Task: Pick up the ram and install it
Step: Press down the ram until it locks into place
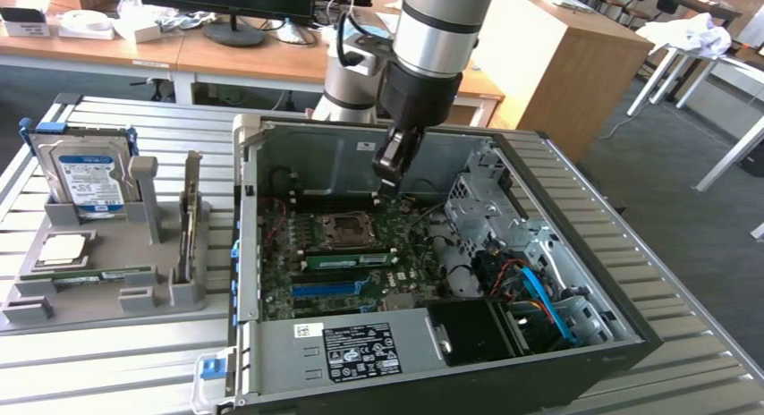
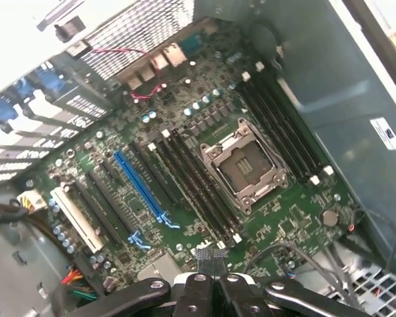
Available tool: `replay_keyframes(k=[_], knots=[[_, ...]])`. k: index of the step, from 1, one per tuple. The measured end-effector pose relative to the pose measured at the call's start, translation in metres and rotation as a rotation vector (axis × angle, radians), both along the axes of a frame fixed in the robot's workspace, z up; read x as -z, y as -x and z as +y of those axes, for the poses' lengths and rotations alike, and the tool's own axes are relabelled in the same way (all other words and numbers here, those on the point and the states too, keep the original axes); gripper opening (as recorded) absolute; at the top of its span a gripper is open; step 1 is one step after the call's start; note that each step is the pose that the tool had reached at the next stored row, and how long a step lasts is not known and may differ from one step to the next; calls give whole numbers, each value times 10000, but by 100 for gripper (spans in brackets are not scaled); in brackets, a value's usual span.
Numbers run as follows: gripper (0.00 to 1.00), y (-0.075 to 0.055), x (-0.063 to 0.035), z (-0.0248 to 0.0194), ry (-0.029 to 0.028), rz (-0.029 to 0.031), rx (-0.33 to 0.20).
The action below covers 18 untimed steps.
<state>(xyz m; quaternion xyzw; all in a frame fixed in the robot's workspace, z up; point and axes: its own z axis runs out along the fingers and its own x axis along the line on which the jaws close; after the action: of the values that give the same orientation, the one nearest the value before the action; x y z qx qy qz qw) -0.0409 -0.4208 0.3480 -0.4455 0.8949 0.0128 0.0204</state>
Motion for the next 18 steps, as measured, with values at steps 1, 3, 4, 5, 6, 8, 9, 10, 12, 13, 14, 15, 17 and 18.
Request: replay_keyframes(k=[1, 3, 4, 5, 6, 8, 9, 10, 12, 13, 14, 15, 17, 18], knots=[[10, 0, 1, 0, 0, 0, 148], [10, 0, 3, 0, 0, 0, 449], [10, 0, 4, 0, 0, 0, 614], [10, 0, 5, 0, 0, 0, 765], [10, 0, 6, 0, 0, 0, 917], [10, 0, 8, 0, -1, 0, 1226], [10, 0, 9, 0, 0, 0, 1381], [10, 0, 9, 0, 0, 0, 1536], [10, 0, 12, 0, -1, 0, 1857], [10, 0, 13, 0, -1, 0, 2010], [10, 0, 13, 0, -1, 0, 2161], [10, 0, 14, 0, -1, 0, 2314], [10, 0, 16, 0, -1, 0, 2618], [10, 0, 16, 0, -1, 0, 2770]])
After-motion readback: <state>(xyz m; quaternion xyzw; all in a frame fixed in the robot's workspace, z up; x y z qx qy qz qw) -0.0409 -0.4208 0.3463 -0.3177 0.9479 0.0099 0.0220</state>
